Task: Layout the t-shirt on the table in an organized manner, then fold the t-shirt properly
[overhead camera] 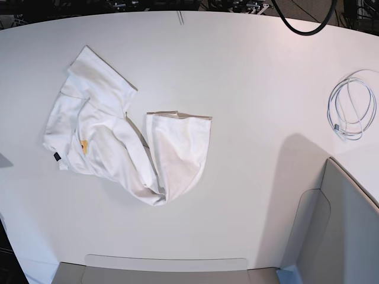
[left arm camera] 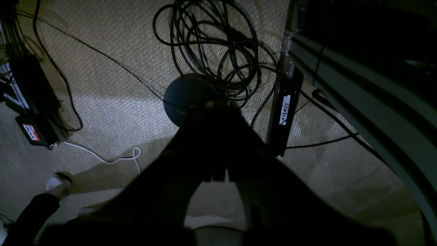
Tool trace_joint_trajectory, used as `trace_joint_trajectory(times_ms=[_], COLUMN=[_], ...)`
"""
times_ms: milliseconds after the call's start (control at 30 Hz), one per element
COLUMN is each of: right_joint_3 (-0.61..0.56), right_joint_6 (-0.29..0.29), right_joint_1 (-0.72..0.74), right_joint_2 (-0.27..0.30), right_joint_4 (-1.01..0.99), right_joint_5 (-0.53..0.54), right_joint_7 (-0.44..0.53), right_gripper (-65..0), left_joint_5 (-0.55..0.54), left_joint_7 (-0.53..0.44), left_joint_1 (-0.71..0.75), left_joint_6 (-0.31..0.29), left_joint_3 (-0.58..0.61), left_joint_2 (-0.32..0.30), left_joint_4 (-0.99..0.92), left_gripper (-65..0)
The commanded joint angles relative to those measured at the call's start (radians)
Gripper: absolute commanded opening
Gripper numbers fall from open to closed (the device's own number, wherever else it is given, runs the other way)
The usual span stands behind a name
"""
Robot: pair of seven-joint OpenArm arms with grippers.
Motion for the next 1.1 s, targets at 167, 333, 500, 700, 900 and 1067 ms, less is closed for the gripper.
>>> trace_joint_trajectory(times_ms=[167,333,500,700,900,1067], right_joint_3=[-0.003,-0.003,-0.004,-0.004,-0.004,-0.004], right_joint_6=[0.002,0.002,0.002,0.002,-0.003,-0.003], right_joint_1=[-0.005,-0.035,-0.147,-0.218,-0.31,-0.479], right_joint_2=[0.001,0.001,0.001,0.022,0.035,0.035], right_joint_4=[0.002,0.03,0.209,0.261,0.292,0.501], right_joint_5=[0.001,0.001,-0.003,-0.003,-0.003,-0.003], right_joint_7=[0.006,0.016,0.062,0.062,0.068,0.069], right_gripper=[-64.8,-64.9,-64.9,-64.9,-65.0,-65.0], left_joint_5=[-0.003,-0.003,-0.005,-0.006,-0.008,-0.008], left_joint_7=[-0.007,-0.007,0.0,0.002,-0.001,-0.004], left_joint_1=[0.001,0.021,0.156,0.294,0.454,0.564], left_joint_6=[0.006,0.006,0.006,0.006,0.007,0.007], left_joint_3=[-0.006,-0.006,-0.007,-0.009,-0.011,-0.011], left_joint_2=[-0.007,-0.007,-0.009,-0.009,-0.036,-0.056], left_joint_4=[0.004,0.042,0.245,0.423,0.612,0.75], left_gripper=[-64.8,-64.9,-65.0,-65.0,-65.0,-65.0])
